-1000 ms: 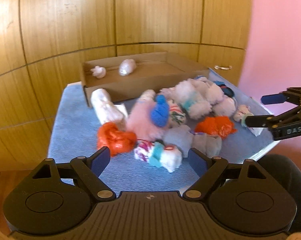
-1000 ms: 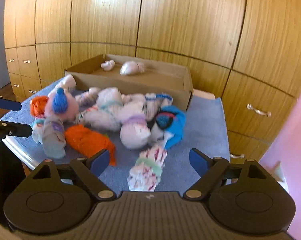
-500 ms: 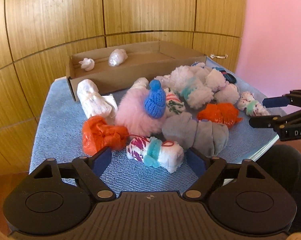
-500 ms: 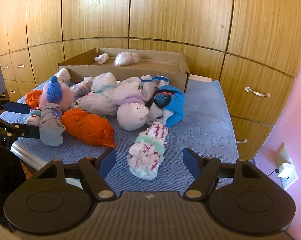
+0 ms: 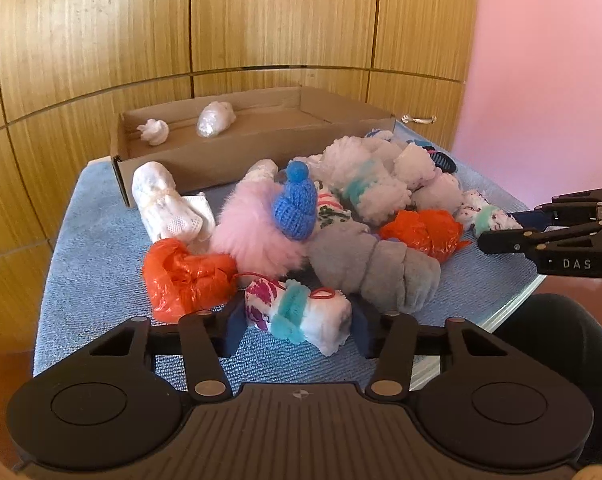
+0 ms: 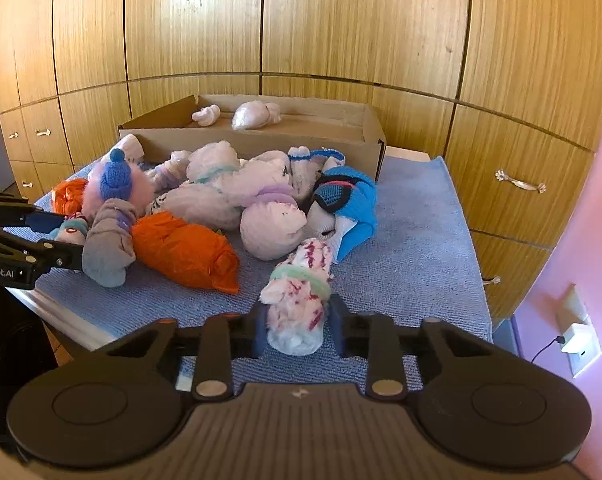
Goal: Organize objects
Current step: 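Grasp a pink-teal sock roll with the left tool while the right tool grasps a pink-striped sock, then carry both sock rolls into the box and release them beside the white items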
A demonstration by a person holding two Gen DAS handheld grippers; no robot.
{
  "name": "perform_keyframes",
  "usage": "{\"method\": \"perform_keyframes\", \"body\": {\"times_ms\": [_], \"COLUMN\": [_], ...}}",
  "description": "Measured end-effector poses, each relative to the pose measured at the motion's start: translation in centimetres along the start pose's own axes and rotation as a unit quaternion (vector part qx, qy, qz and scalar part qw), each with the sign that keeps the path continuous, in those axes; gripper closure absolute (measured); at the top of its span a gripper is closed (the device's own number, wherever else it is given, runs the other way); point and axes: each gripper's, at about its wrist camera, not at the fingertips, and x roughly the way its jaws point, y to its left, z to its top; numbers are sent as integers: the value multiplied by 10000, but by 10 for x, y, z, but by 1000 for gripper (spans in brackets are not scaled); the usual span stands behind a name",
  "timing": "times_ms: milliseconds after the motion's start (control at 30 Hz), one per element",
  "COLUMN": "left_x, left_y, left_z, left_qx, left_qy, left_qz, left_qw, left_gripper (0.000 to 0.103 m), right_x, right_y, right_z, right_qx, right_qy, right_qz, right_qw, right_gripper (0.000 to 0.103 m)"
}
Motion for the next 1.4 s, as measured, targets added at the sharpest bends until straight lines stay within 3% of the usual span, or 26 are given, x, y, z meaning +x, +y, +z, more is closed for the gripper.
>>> {"method": "perform_keyframes", "body": {"times_ms": [467,633,767,1100,1200,1400], "left_x": [-36,-51,-48,20,50,102], "left_y": [4,16,32,60,63,74], "left_z": [10,41,86,191,205,206], "left_qx": [-79,-142,-257,-424,-387,-471], "left_qy": [-143,-217,-200,75,233,639], "left_qz": [122,214,393,765,818,859], "left_qw": [9998,9994,9987,9961,9956,9931], "left_gripper": [45,44,44,44,44,44], "right_x": [-22,-31,-26,35,71,116], "right_y": [-10,-17,-20,-23,-15,-7], "right_z": [21,49,85,172,193,203], "right_qx": [-72,-262,-473,-910,-1031,-1120], "right_qy": [-220,-461,-609,-486,-258,163], "right_qz": [-39,49,229,705,882,1108], "right_qw": [9997,9986,9968,9922,9904,9874], "right_gripper": [77,77,77,77,77,77]}}
